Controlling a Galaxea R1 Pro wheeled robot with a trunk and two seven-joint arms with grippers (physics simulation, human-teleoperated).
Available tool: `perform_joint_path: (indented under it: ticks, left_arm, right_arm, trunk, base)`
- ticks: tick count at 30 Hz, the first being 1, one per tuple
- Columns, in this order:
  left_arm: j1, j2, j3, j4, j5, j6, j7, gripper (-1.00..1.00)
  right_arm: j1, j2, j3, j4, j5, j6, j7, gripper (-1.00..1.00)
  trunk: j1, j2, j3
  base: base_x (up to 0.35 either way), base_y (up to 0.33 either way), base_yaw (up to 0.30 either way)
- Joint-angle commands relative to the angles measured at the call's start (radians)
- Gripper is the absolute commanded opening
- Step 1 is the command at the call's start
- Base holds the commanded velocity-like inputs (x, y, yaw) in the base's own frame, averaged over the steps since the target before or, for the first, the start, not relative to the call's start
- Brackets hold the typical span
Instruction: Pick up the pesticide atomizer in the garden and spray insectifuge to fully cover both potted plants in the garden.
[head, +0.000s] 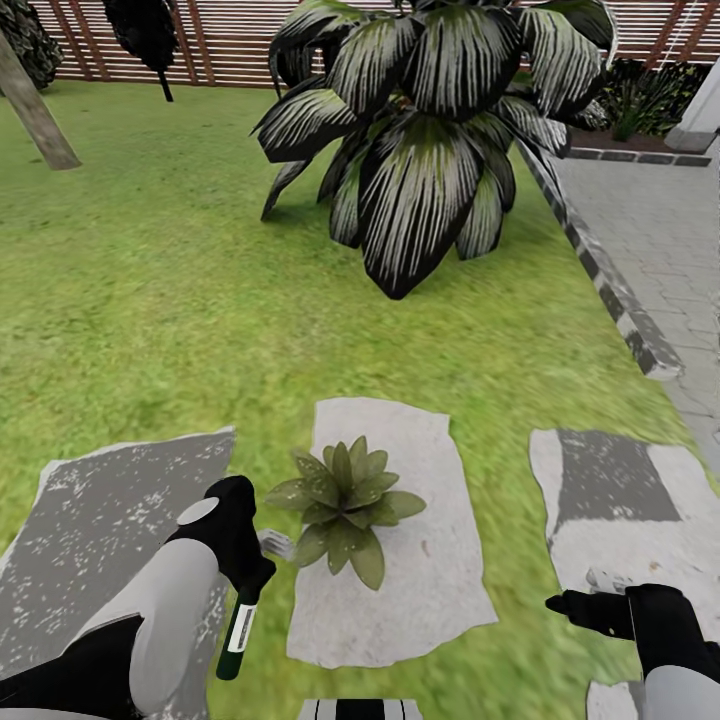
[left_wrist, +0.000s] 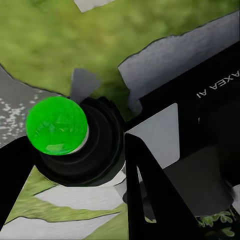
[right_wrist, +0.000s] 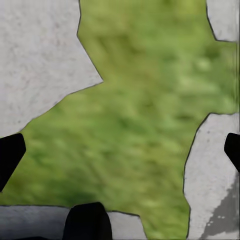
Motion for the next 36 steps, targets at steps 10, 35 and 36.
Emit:
perform_joint_path:
  ticks: [10, 35, 36]
  left_arm:
    - [-0.001, -0.001, 0.008, 0.0, -0.01, 0.011, -0.009, -1.0]
    - [-0.001, -0.009, 0.007, 0.0, -0.009, 0.012, -0.009, -1.0]
    - [-0.001, -0.009, 0.007, 0.0, -0.009, 0.012, -0.009, -1.0]
  right_arm:
    - [-0.001, 0.0, -0.003, -0.001, 0.011, 0.0, 0.01, 1.0]
    - [-0.001, -0.001, -0.002, -0.001, 0.011, 0.0, 0.01, 1.0]
    - [-0.001, 0.0, -0.002, -0.002, 0.011, 0.0, 0.01, 1.0]
  trunk:
    - [0.0, 0.0, -0.001]
    - [0.0, 0.0, -0.004]
    - [0.0, 0.0, -0.004]
  base:
    - [0.002, -0.047, 0.209]
    - [0.0, -0.165, 0.079]
    - [0.0, 0.0, 0.227]
